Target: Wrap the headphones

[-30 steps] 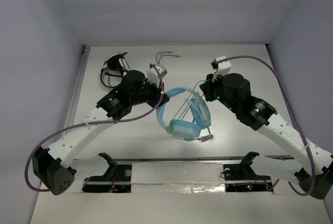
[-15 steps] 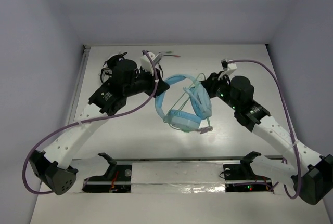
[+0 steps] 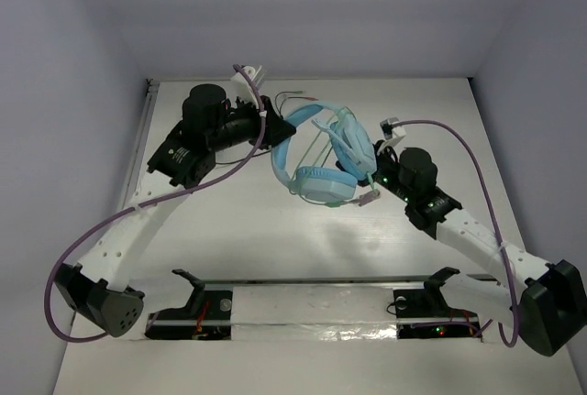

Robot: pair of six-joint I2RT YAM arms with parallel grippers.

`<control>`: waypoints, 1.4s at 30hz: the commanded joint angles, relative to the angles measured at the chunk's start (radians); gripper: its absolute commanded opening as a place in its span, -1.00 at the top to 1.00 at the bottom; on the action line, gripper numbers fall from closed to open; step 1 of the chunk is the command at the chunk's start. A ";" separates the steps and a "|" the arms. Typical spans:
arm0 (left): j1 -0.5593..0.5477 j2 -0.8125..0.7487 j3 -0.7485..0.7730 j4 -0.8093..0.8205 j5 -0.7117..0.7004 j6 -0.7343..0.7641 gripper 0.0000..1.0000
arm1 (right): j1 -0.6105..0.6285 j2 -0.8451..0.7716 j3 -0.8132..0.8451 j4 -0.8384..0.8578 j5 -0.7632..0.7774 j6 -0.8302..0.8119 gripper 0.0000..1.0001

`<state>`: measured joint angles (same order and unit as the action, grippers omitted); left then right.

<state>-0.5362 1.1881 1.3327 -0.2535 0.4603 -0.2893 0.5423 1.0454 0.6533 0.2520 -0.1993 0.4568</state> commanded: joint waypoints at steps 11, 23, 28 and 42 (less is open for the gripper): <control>0.073 -0.012 0.060 0.189 0.149 -0.194 1.00 | -0.008 0.031 -0.064 0.174 0.006 0.032 1.00; 0.064 -0.038 -0.191 0.511 -0.227 -0.445 1.00 | -0.008 0.133 -0.250 0.718 -0.224 0.541 1.00; 0.054 -0.055 -0.325 0.632 -0.417 -0.507 1.00 | 0.001 0.156 -0.259 0.837 -0.255 0.784 1.00; 0.012 -0.053 -0.446 0.712 -0.757 -0.559 1.00 | 0.045 0.206 -0.210 0.859 -0.395 0.800 0.92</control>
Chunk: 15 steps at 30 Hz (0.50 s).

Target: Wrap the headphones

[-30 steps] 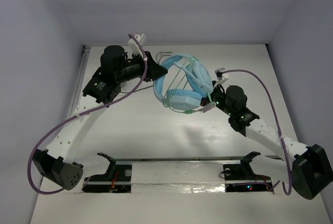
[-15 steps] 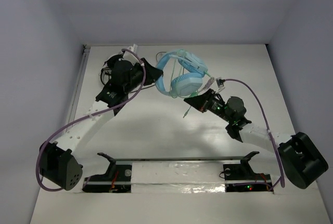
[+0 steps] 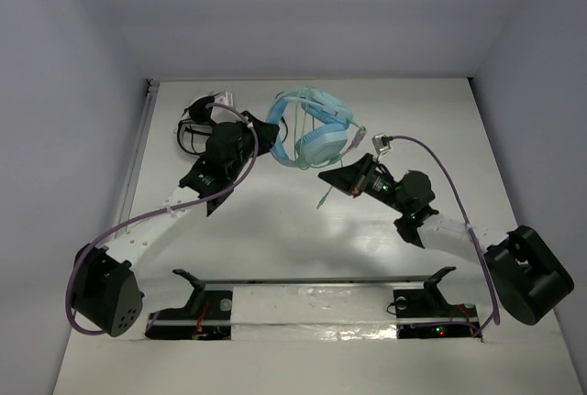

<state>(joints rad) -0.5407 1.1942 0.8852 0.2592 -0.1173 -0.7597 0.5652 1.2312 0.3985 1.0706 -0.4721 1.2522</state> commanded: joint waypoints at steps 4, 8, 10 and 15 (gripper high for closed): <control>0.007 -0.058 -0.022 0.199 -0.242 -0.093 1.00 | 0.045 0.074 0.089 0.023 -0.171 -0.020 0.88; 0.007 -0.058 -0.043 0.219 -0.252 -0.092 1.00 | 0.045 0.109 0.072 0.075 -0.134 -0.017 0.75; -0.014 -0.058 -0.048 0.212 -0.289 -0.082 1.00 | 0.045 0.125 0.080 0.081 -0.128 -0.005 0.75; -0.033 -0.025 -0.071 0.222 -0.348 -0.038 1.00 | 0.056 0.192 0.071 0.178 -0.125 0.056 0.65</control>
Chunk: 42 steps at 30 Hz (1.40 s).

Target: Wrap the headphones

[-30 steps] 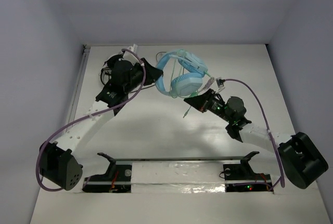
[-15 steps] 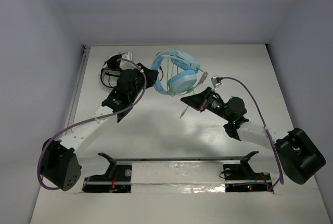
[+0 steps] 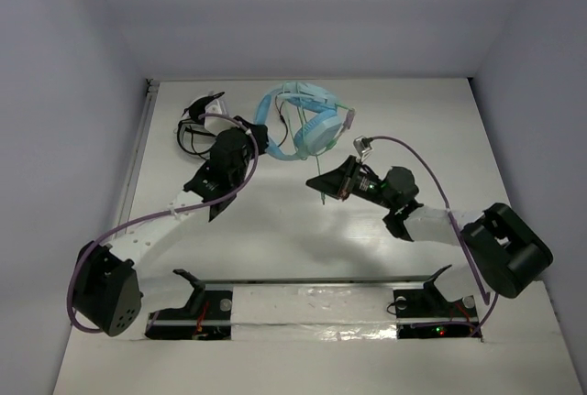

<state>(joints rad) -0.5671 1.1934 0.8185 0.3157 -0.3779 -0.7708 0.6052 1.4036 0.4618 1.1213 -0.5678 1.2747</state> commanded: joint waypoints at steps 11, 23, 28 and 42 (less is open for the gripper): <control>-0.065 0.132 -0.076 0.224 -0.127 -0.015 1.00 | 0.016 0.054 -0.049 0.132 0.034 0.021 0.52; -0.157 0.262 -0.070 0.238 -0.113 -0.038 1.00 | 0.016 0.156 -0.063 0.224 0.177 0.155 0.27; -0.166 0.317 -0.052 0.237 -0.099 -0.042 1.00 | 0.016 0.218 -0.083 0.313 0.200 0.205 0.06; -0.175 0.525 0.114 0.149 0.056 -0.077 1.00 | 0.016 0.059 -0.088 0.066 0.361 0.121 -0.47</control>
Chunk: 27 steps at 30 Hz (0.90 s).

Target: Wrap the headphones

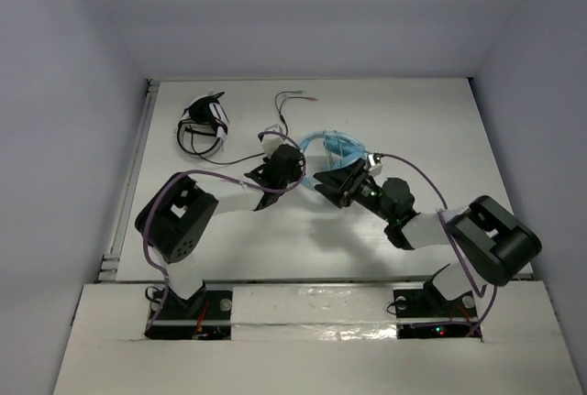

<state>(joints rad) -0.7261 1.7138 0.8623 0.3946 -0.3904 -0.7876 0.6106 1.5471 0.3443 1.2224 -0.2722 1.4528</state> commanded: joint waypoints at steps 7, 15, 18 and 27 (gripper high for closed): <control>-0.016 0.050 0.102 0.066 0.104 -0.068 1.00 | 0.011 -0.289 0.148 -0.449 0.218 -0.241 -0.49; -0.026 0.156 0.240 0.009 0.111 -0.041 1.00 | 0.011 -0.496 0.283 -0.789 0.316 -0.506 0.39; -0.026 0.230 0.354 -0.025 0.099 -0.009 1.00 | 0.011 -0.647 0.341 -0.958 0.415 -0.610 0.86; -0.035 0.624 1.033 -0.179 0.134 0.088 1.00 | 0.011 -0.910 0.464 -1.296 0.651 -0.815 0.82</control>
<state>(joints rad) -0.7563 2.2940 1.6817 0.1902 -0.2859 -0.7086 0.6109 0.6552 0.7765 0.0933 0.2752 0.7391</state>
